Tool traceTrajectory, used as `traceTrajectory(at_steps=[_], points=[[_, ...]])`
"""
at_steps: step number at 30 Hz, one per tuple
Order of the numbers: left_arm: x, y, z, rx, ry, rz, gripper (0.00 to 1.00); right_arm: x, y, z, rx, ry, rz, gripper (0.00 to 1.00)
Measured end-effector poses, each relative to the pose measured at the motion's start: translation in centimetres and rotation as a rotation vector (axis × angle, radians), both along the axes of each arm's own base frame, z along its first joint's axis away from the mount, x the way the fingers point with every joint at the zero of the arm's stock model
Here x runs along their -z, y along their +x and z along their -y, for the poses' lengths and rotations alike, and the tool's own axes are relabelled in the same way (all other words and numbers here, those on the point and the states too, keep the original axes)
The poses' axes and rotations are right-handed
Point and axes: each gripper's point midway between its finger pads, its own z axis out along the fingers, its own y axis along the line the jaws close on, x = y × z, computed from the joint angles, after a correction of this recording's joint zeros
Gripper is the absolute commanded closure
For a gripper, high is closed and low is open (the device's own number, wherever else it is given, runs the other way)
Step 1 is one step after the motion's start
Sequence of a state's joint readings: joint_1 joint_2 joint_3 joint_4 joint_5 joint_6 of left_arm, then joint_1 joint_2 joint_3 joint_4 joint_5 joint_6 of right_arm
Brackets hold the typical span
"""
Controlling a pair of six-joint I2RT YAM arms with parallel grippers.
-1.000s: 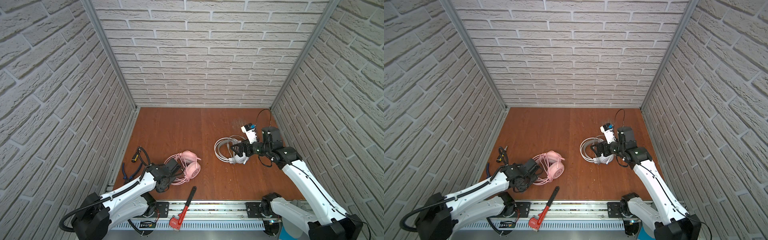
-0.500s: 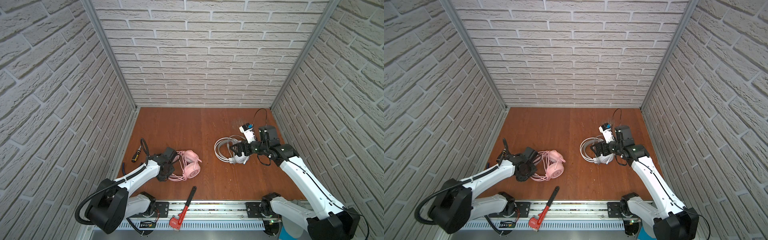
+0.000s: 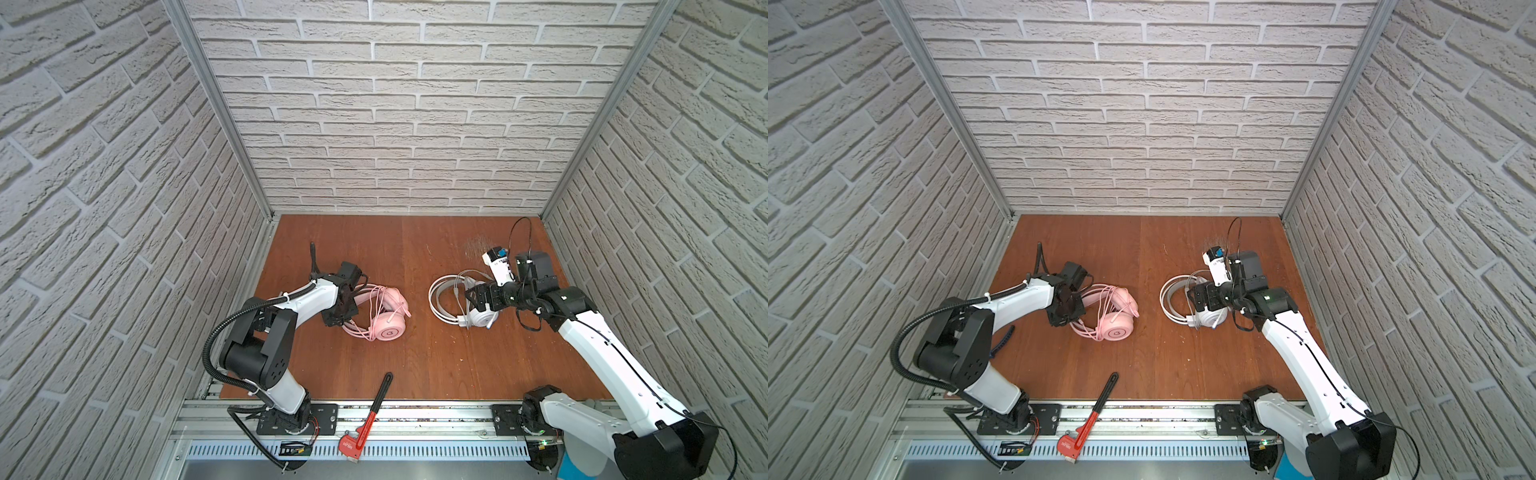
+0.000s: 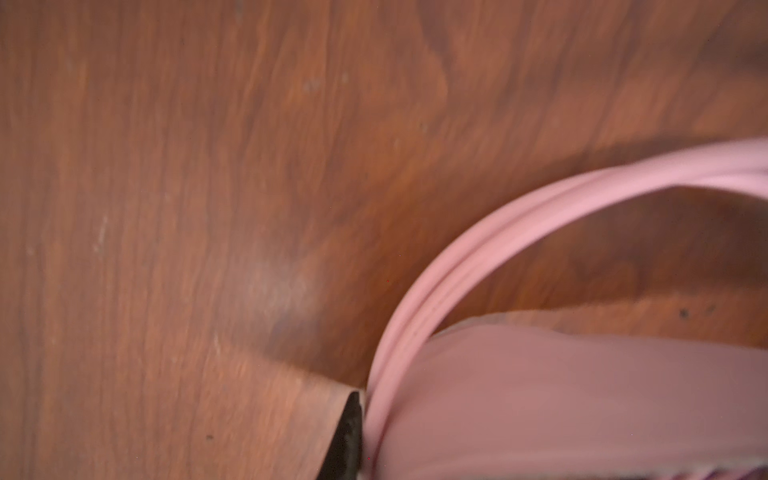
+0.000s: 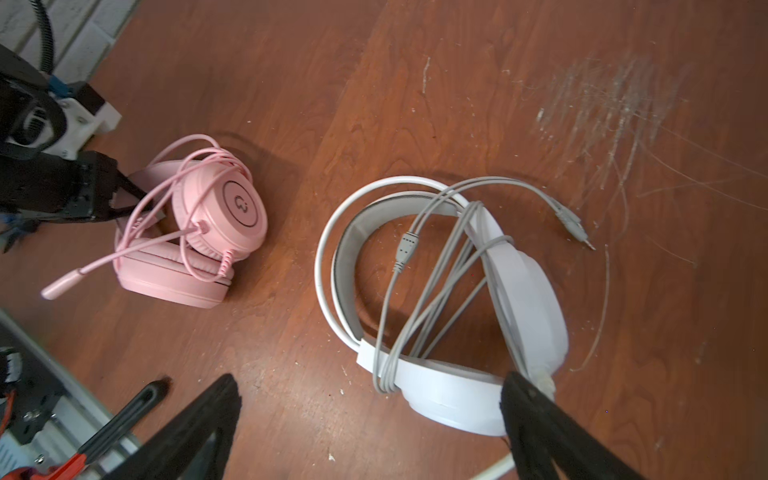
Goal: Wrap the headphones
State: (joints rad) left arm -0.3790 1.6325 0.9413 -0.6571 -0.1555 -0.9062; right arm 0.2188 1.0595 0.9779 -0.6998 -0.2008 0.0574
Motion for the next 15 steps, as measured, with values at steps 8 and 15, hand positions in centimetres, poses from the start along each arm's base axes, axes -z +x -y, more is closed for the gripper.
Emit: traceTrajectory(at_steps=[8, 15], points=[[-0.1, 3.4, -0.1, 0.068, 0.009, 0.01, 0.68, 2.6, 0.7, 5.2, 0.223, -0.14, -0.091, 0.0], [-1.3, 4.5, 0.6, 0.115, -0.008, 0.029, 0.27, 4.1, 0.8, 11.1, 0.426, -0.215, -0.159, 0.37]])
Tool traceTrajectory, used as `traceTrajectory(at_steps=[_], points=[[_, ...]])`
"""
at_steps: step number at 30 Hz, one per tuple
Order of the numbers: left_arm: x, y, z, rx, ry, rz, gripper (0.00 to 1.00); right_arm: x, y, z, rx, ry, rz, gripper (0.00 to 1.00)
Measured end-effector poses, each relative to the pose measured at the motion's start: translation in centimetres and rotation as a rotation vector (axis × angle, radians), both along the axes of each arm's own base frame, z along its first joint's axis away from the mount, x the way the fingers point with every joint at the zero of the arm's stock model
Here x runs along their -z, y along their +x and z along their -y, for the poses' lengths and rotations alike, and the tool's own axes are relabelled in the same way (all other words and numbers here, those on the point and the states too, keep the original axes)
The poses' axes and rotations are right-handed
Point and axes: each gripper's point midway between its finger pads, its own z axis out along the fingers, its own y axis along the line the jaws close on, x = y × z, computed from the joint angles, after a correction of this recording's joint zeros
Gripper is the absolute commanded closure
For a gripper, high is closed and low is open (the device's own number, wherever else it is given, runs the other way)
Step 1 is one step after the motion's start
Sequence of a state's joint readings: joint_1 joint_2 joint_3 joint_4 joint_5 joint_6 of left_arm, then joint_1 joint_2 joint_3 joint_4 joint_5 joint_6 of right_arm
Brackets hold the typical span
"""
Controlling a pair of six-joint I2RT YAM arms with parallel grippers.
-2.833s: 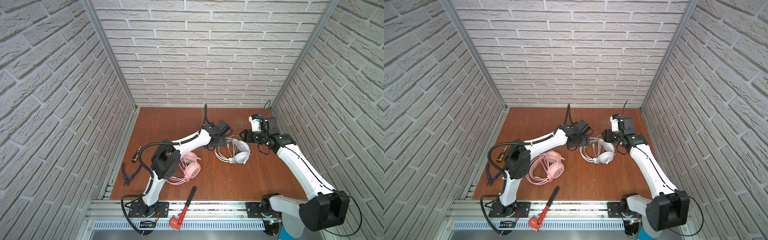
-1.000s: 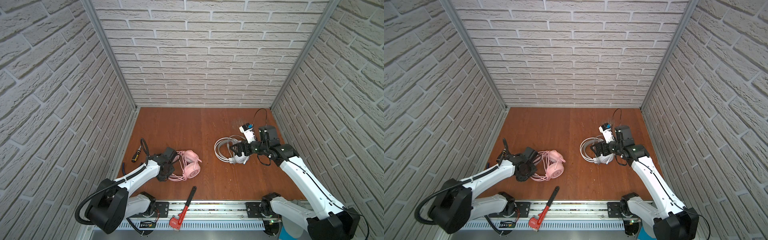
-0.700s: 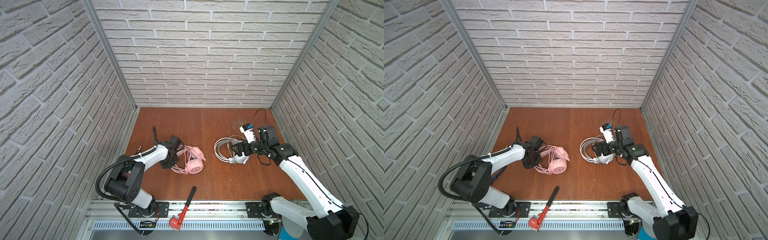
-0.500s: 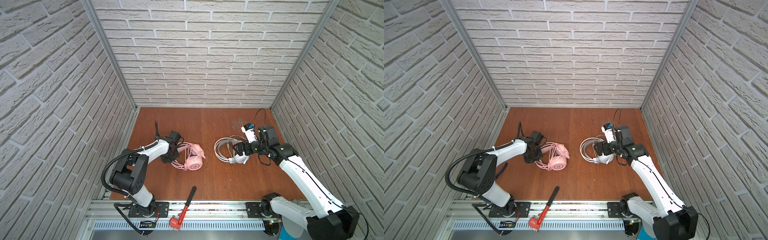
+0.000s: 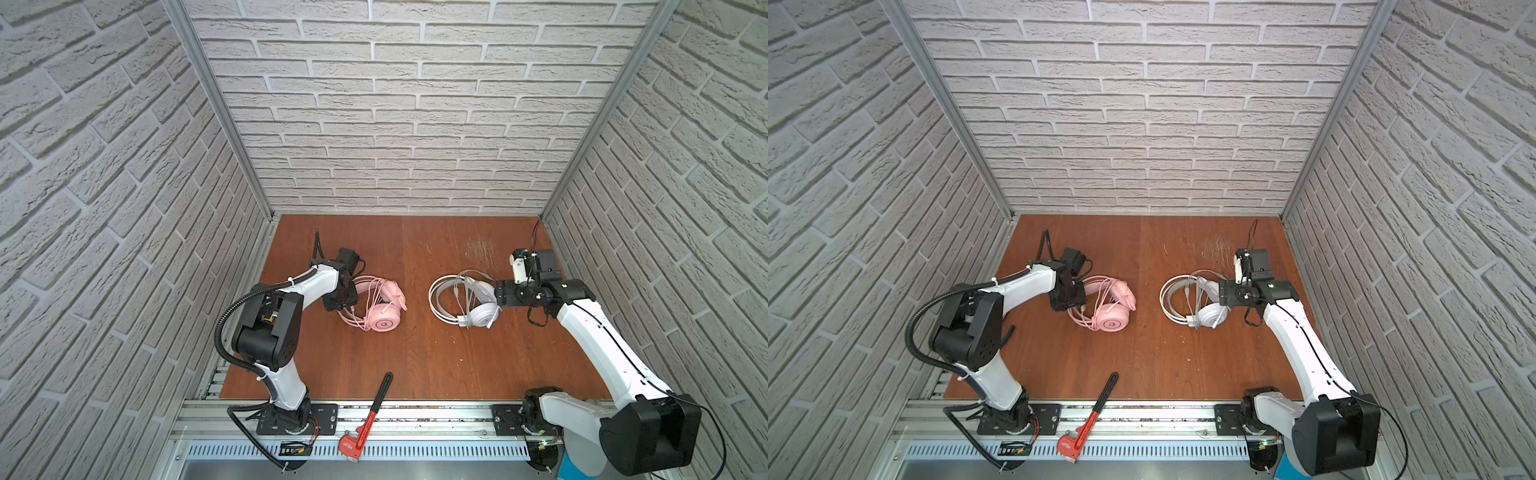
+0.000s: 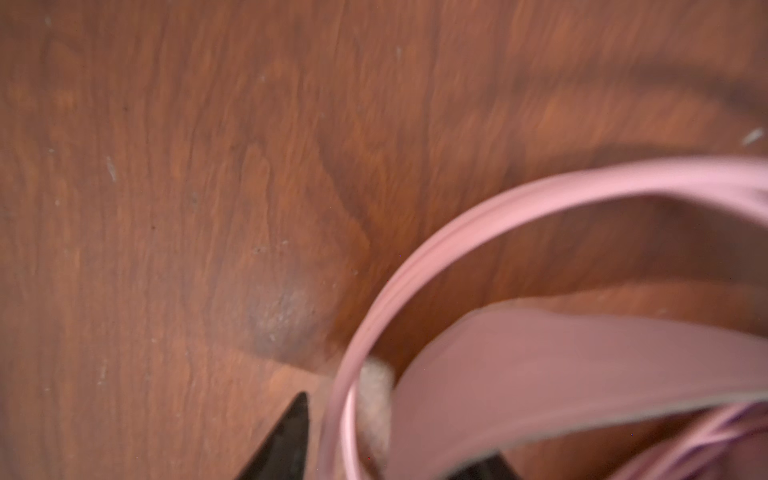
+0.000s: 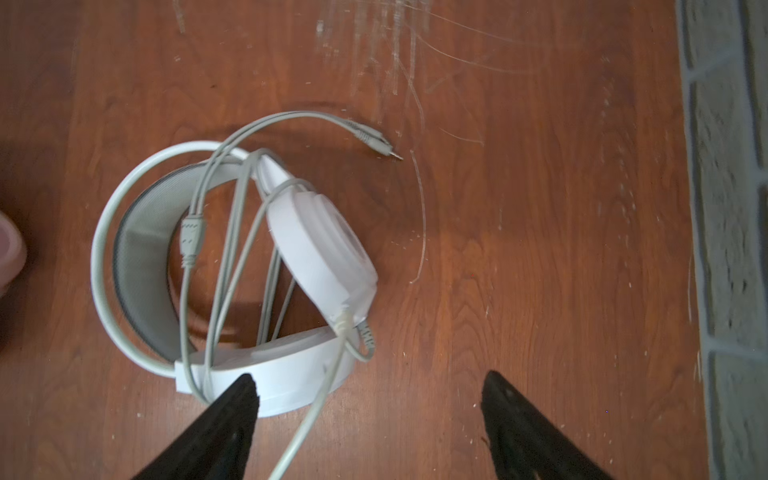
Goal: Wrap the headphones
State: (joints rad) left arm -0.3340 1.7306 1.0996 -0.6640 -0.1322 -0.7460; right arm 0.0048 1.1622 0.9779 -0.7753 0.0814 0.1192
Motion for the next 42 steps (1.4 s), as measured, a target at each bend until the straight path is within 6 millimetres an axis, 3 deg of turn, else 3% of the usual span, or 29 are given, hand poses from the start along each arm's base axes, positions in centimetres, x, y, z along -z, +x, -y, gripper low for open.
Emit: traceTrajectory(at_steps=[4, 7, 12, 16, 19, 26, 42], points=[[-2.6, 1.2, 0.4, 0.012, -0.02, 0.065, 0.12, 0.7, -0.1, 3.1, 0.113, -0.013, -0.026, 0.76], [-6.2, 2.2, 0.8, 0.023, -0.04, 0.153, 0.06, 1.9, -0.1, 4.6, 0.174, -0.016, -0.066, 0.91], [-12.9, 3.3, 0.7, 0.045, -0.061, 0.325, 0.02, 4.5, 0.7, 4.8, 0.192, -0.002, -0.137, 0.94], [-15.0, 2.5, 0.1, 0.058, -0.05, 0.37, 0.02, 6.4, 1.5, 4.3, 0.186, 0.034, -0.174, 0.94], [-15.2, 1.8, -0.6, 0.054, -0.041, 0.373, 0.02, 8.0, 2.0, 3.7, 0.173, 0.075, -0.206, 0.94], [-13.3, -0.3, -3.3, 0.002, -0.015, 0.328, 0.02, 10.2, 2.4, 1.1, 0.115, 0.136, -0.269, 0.94], [-13.4, -0.7, -5.8, -0.061, -0.007, 0.333, 0.02, 10.1, 4.7, -4.1, 0.047, 0.241, -0.237, 0.94]])
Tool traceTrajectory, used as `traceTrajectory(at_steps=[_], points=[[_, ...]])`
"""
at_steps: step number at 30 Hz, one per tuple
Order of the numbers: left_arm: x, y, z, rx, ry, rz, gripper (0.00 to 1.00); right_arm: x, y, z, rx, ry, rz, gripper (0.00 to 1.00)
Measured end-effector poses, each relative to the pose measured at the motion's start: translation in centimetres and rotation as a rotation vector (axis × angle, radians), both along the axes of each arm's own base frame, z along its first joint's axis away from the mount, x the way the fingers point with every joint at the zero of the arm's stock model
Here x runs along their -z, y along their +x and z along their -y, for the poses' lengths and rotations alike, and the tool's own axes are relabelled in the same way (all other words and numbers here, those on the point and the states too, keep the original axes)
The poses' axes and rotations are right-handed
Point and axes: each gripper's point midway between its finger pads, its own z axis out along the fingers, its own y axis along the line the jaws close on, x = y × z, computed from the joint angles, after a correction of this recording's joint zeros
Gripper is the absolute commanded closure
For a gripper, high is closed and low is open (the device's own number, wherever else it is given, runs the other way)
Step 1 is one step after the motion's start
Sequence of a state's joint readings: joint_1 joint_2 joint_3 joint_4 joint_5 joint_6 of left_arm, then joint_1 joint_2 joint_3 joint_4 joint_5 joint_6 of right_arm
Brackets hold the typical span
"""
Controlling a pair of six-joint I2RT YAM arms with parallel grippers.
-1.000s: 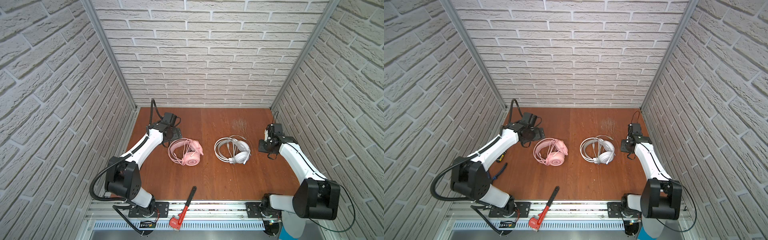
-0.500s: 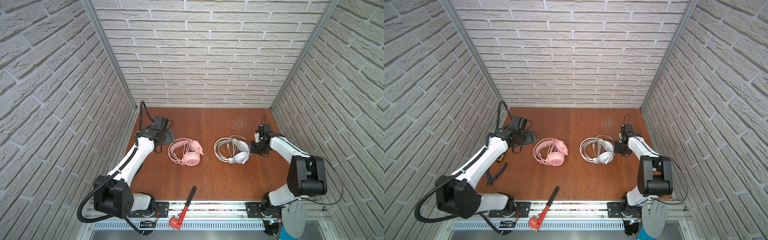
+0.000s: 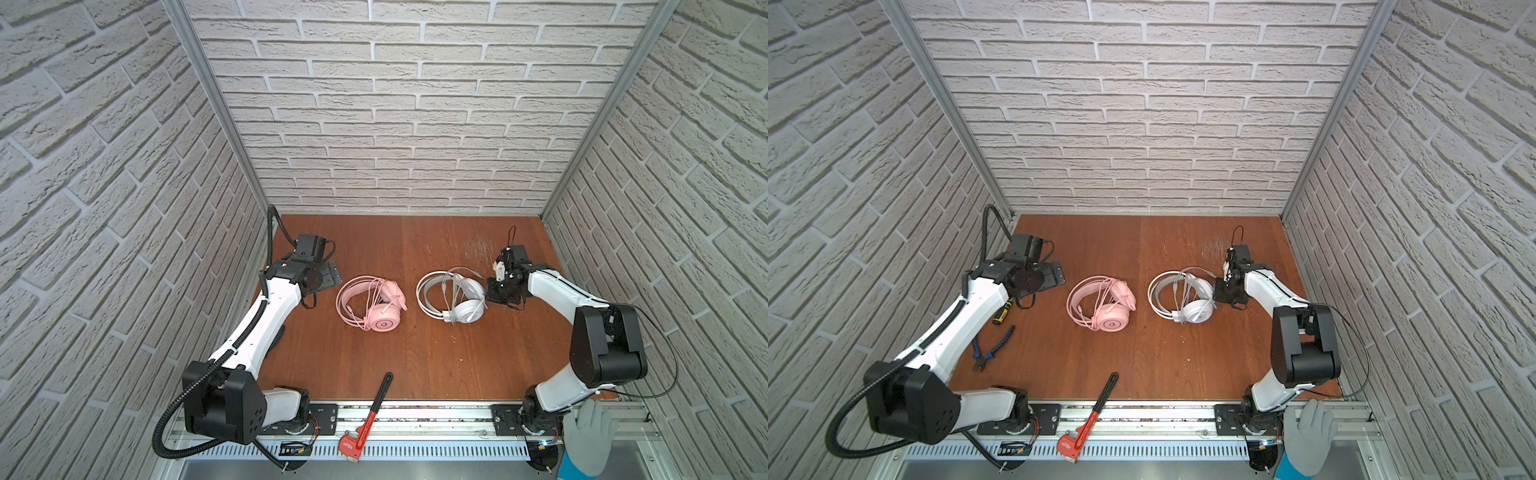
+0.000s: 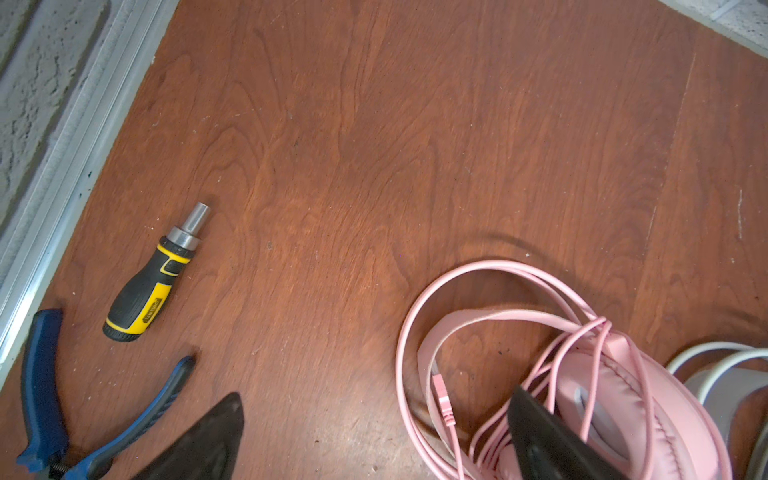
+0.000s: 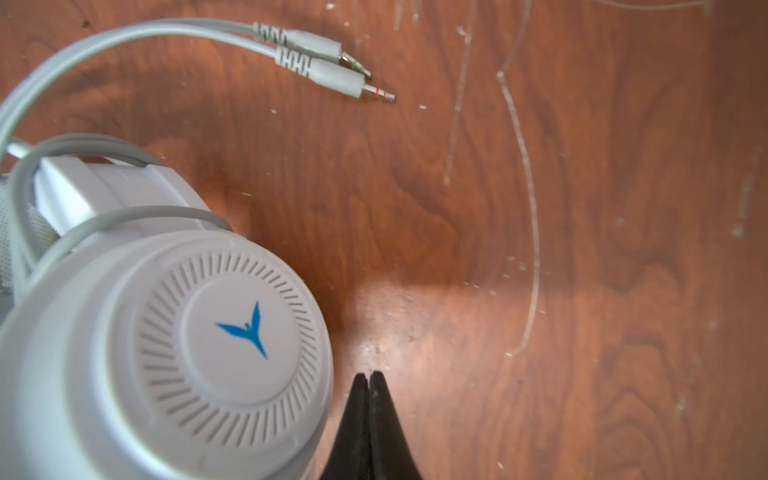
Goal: Wrap the headphones
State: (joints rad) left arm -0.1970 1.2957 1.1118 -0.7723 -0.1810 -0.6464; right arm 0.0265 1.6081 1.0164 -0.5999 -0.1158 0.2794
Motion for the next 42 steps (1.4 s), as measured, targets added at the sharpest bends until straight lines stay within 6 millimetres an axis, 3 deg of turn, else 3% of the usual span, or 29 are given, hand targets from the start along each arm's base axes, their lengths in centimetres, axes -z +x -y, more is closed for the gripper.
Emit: traceTrajectory(at_steps=[4, 6, 7, 9, 11, 15, 18, 26, 33, 42], points=[[0.2, 0.0, -0.4, -0.011, 0.002, -0.001, 0.02, 0.0, 0.2, -0.5, -0.009, 0.006, 0.006, 0.94], [0.2, 0.0, -0.6, -0.012, 0.009, 0.008, 0.02, -0.3, 0.3, -0.3, -0.006, -0.008, 0.015, 0.87], [0.3, 0.0, -0.8, -0.014, 0.017, 0.018, 0.02, -0.5, 0.4, -0.1, -0.004, -0.02, 0.025, 0.79], [0.5, -0.1, -1.3, -0.015, 0.039, 0.049, 0.02, -1.6, 0.7, 0.6, 0.0, -0.051, 0.065, 0.48], [0.8, -0.3, -2.0, -0.025, 0.071, 0.092, 0.02, -3.5, 1.3, 1.5, 0.007, -0.099, 0.153, 0.01], [1.5, -0.3, -3.6, -0.048, 0.148, 0.193, 0.02, -7.1, 1.5, 3.9, 0.054, -0.196, 0.345, 0.0], [2.0, -0.1, -4.7, -0.064, 0.207, 0.278, 0.02, -8.0, 1.0, 5.7, 0.1, -0.262, 0.471, 0.0], [4.7, -0.3, -6.5, -0.065, 0.35, 0.433, 0.02, -3.1, -1.4, 7.4, 0.148, -0.336, 0.637, 0.0], [4.1, 1.0, -6.8, -0.03, 0.422, 0.542, 0.02, -4.2, 1.0, 7.0, 0.141, -0.316, 0.797, 0.0], [7.8, 1.7, -6.7, 0.016, 0.435, 0.523, 0.02, -3.1, 2.4, 5.0, 0.042, -0.242, 0.867, 0.0]])
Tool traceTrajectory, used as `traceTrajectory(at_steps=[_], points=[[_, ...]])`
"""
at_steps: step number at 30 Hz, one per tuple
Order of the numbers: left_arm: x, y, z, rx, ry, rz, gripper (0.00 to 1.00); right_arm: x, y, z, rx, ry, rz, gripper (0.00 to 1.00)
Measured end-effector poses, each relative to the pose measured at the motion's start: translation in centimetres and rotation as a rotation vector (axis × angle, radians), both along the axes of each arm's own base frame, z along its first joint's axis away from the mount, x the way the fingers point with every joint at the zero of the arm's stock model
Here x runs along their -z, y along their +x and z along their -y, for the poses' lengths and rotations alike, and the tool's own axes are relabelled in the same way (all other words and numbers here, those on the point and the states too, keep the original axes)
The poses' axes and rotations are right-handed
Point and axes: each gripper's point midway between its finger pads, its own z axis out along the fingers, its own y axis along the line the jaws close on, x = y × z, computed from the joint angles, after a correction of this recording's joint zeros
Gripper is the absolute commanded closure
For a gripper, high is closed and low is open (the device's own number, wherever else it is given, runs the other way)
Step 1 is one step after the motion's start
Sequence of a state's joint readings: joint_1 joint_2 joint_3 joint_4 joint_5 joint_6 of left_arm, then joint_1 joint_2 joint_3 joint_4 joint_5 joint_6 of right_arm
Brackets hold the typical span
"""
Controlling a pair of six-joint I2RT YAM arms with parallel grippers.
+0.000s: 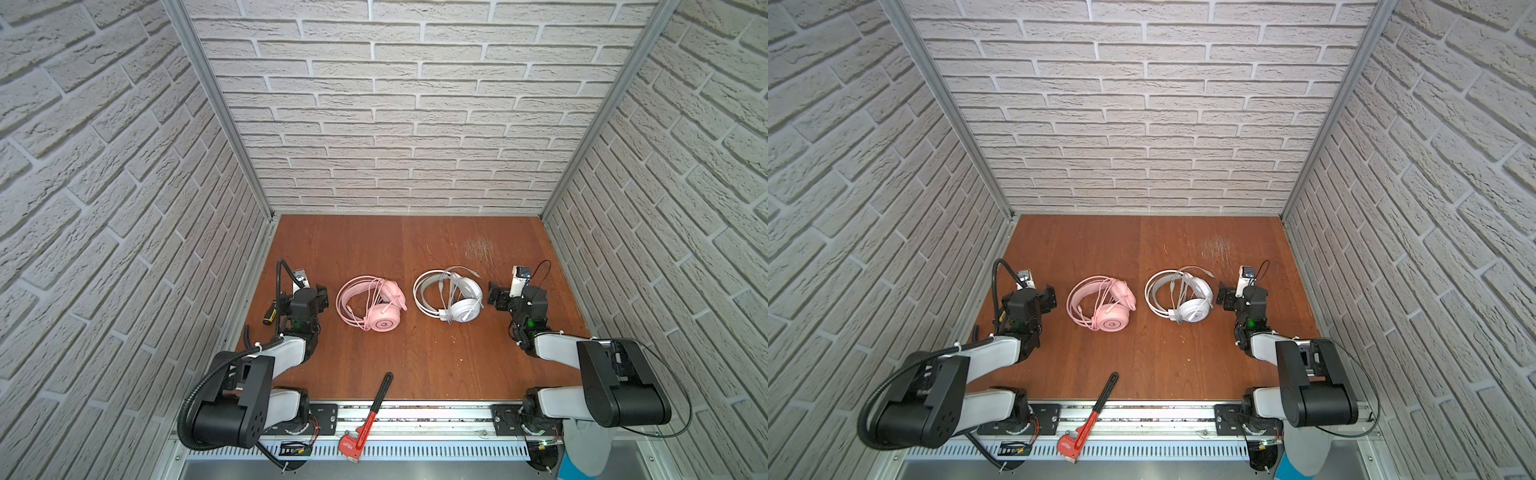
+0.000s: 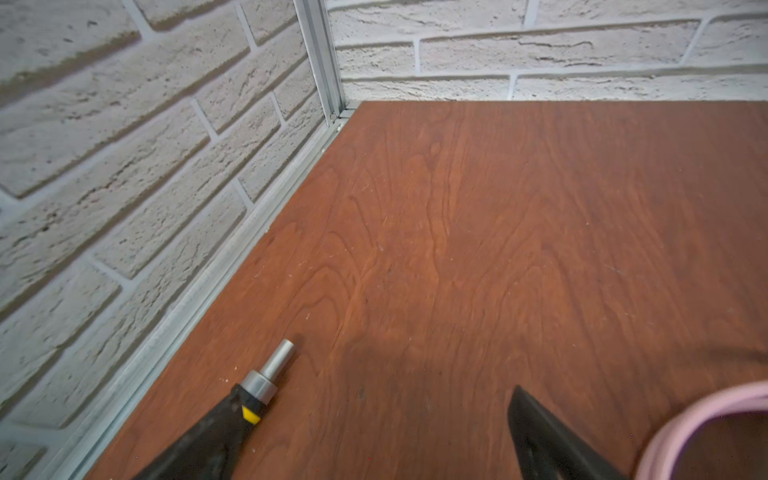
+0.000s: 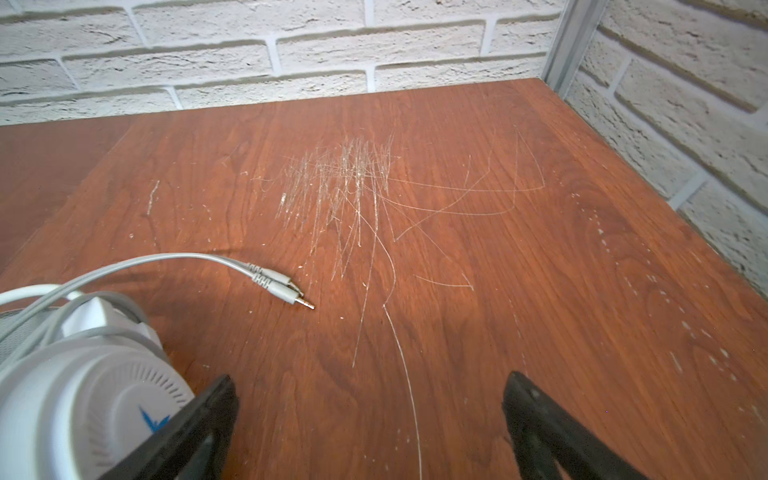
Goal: Wrap the headphones
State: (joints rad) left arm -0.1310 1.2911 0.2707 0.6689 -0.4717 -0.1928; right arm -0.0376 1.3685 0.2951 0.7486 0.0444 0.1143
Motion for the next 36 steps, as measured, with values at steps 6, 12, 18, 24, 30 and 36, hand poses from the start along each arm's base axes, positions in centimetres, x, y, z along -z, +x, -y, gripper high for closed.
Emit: traceTrajectory(at_steps=[6, 12, 18, 24, 30, 36], points=[[-0.7, 0.7, 0.2, 0.033, 0.011, 0.019, 0.02, 1.0, 0.9, -1.2, -0.074, 0.01, 0.038, 0.0], [-0.9, 1.6, -0.3, 0.06, 0.039, 0.038, 0.02, 0.7, 1.2, -1.8, -0.109, 0.016, 0.032, 0.0], [1.3, 2.6, -2.4, 0.029, 0.008, 0.042, 0.02, -0.3, 2.1, -2.8, -0.181, 0.007, 0.046, 0.0], [2.6, 3.1, -2.9, 0.044, -0.045, 0.012, 0.02, -0.2, 2.1, -3.2, -0.213, 0.006, 0.036, 0.0], [1.4, 4.4, -2.5, 0.071, -0.055, 0.048, 0.02, 0.1, 2.0, -3.4, -0.221, 0.008, 0.024, 0.0], [1.6, 4.4, -2.2, 0.079, -0.055, 0.037, 0.02, 0.2, 1.9, -3.4, -0.224, 0.004, 0.018, 0.0]])
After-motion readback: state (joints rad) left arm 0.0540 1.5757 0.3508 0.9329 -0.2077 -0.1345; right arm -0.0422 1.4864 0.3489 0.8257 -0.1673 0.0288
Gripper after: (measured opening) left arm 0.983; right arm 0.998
